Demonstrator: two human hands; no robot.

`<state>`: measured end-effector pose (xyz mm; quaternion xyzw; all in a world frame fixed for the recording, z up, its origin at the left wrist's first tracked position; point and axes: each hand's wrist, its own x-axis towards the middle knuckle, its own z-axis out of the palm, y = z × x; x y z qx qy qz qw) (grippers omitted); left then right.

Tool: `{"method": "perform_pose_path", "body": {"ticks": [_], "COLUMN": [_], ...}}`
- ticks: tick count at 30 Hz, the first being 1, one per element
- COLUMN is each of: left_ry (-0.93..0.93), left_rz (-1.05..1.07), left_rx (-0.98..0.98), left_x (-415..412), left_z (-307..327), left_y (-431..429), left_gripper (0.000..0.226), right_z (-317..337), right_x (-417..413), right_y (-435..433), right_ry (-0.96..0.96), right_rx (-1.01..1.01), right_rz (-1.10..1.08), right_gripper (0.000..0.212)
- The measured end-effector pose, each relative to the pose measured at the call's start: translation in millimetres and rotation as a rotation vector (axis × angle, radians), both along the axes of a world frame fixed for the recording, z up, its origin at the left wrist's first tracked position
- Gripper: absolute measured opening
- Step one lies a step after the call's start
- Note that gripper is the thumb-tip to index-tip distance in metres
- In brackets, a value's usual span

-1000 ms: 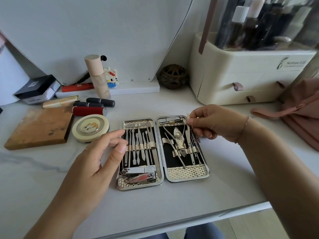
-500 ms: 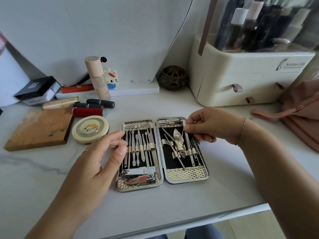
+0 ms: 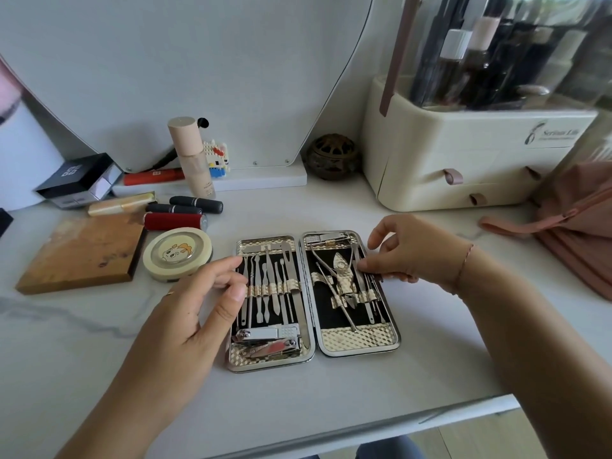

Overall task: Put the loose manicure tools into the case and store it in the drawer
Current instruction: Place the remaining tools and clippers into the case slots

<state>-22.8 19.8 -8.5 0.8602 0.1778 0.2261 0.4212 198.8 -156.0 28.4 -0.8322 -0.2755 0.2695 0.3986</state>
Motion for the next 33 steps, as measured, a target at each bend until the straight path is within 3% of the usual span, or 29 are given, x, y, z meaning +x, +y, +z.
{"method": "perform_pose_path", "body": {"ticks": [10, 15, 20, 33], "left_ry": [0.001, 0.003, 0.003, 0.001], "left_rz": [-0.002, -0.003, 0.0, 0.007], "left_rx": [-0.016, -0.023, -0.026, -0.02], "left_x": [0, 0, 0, 0], "left_z": [-1, 0, 1, 1], "left_y": [0, 0, 0, 0], "left_gripper": [0.055, 0.057, 0.058, 0.059], "right_z": [4, 3, -1, -3], "right_x": [2, 4, 2, 2], "right_y": [2, -5, -8, -5], "right_ry": [-0.036, 0.03, -0.045, -0.074], "right_rx": [-0.11, 0.029, 0.068, 0.052], "right_rz": [0.115, 0.14, 0.131, 0.101], "right_gripper": [0.037, 0.03, 0.013, 0.017]}}
